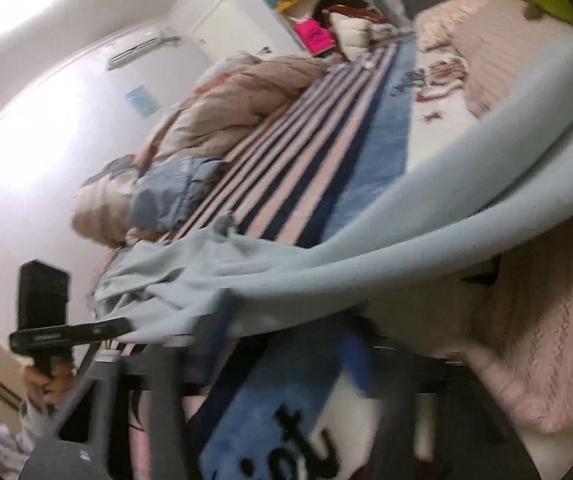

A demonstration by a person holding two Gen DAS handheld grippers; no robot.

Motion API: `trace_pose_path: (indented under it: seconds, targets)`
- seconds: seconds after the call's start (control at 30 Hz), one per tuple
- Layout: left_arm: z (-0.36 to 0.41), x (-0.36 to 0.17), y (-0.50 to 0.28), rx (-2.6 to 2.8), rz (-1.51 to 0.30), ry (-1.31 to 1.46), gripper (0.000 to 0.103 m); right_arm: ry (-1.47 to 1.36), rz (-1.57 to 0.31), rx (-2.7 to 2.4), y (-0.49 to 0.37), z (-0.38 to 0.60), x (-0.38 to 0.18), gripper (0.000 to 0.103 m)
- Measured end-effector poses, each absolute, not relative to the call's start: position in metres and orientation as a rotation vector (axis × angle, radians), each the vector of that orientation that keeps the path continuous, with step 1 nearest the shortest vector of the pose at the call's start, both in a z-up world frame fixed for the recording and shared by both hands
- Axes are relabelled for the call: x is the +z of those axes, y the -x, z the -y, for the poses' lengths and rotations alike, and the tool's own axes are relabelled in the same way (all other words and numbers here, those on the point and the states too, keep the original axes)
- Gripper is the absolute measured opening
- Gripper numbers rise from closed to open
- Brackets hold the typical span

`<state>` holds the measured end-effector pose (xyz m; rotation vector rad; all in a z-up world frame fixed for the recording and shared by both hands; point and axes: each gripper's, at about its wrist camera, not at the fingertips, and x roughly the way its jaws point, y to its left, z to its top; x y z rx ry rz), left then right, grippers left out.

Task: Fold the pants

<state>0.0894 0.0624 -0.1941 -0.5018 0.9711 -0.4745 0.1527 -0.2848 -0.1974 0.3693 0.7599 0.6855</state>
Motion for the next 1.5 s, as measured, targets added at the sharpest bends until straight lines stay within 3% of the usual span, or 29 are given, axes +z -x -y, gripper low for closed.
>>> trace_pose_path:
  seconds: [0.03, 0.1, 0.2, 0.27, 0.33, 0.37, 0.4, 0.43, 0.5, 0.63, 0.87, 0.97, 1.03, 1.13, 1.2, 1.43, 1.47, 1.5]
  targets:
    - [-0.061, -0.198, -0.087, -0.478, -0.985, 0.492, 0.003, -0.362, -0.744, 0.683, -0.147, 0.285, -0.195, 0.013]
    - [-0.057, -0.209, -0.082, -0.483, -1.017, 0.47, 0.004, -0.363, -0.717, 0.677, -0.132, 0.294, -0.19, 0.005]
    - [-0.056, -0.217, -0.075, -0.488, -1.056, 0.44, 0.005, -0.385, -0.721, 0.658, -0.118, 0.308, -0.187, 0.005]
    - [-0.058, -0.215, -0.069, -0.5, -1.074, 0.408, 0.016, -0.384, -0.735, 0.64, -0.108, 0.315, -0.184, 0.005]
    - [-0.059, -0.209, -0.064, -0.516, -1.082, 0.377, 0.045, -0.323, -0.749, 0.632, -0.098, 0.314, -0.176, 0.008]
    - [-0.062, -0.204, -0.061, -0.515, -1.077, 0.354, 0.049, -0.27, -0.754, 0.638, -0.094, 0.308, -0.169, 0.008]
    - [-0.065, -0.196, -0.057, -0.514, -1.063, 0.326, 0.051, -0.193, -0.763, 0.637, -0.092, 0.298, -0.161, 0.014]
    - [-0.07, -0.189, -0.056, -0.509, -1.051, 0.311, 0.052, -0.131, -0.766, 0.638, -0.091, 0.289, -0.156, 0.03]
    - [-0.083, -0.174, -0.056, -0.479, -1.017, 0.287, 0.052, -0.027, -0.757, 0.662, -0.095, 0.264, -0.145, 0.038]
    - [-0.105, -0.152, -0.073, -0.382, -0.931, 0.228, 0.061, 0.047, -0.748, 0.757, -0.117, 0.212, -0.139, 0.038]
    - [-0.12, -0.171, -0.136, -0.155, -0.937, 0.067, 0.062, 0.108, -0.813, 0.869, -0.165, 0.132, -0.16, 0.038]
    - [-0.129, -0.186, -0.147, -0.122, -0.962, 0.059, 0.059, 0.162, -0.843, 0.922, -0.176, 0.098, -0.17, 0.038]
    - [-0.133, -0.193, -0.148, -0.109, -0.983, 0.058, 0.034, 0.213, -0.866, 0.959, -0.183, 0.075, -0.18, 0.038]
    - [-0.141, -0.204, -0.143, -0.092, -1.02, 0.064, 0.011, 0.284, -0.904, 0.977, -0.197, 0.047, -0.192, 0.038]
    - [-0.15, -0.208, -0.134, -0.079, -1.02, 0.067, 0.003, 0.327, -0.916, 0.972, -0.204, 0.036, -0.199, 0.038]
    - [-0.174, -0.205, -0.1, -0.049, -0.97, 0.105, 0.0, 0.38, -0.962, 0.997, -0.217, 0.025, -0.209, 0.048]
    - [-0.175, -0.205, -0.098, -0.052, -0.967, 0.103, 0.0, 0.395, -0.974, 1.011, -0.215, 0.025, -0.209, 0.048]
    - [-0.175, -0.204, -0.096, -0.053, -0.963, 0.1, 0.0, 0.417, -0.974, 1.016, -0.212, 0.025, -0.209, 0.035]
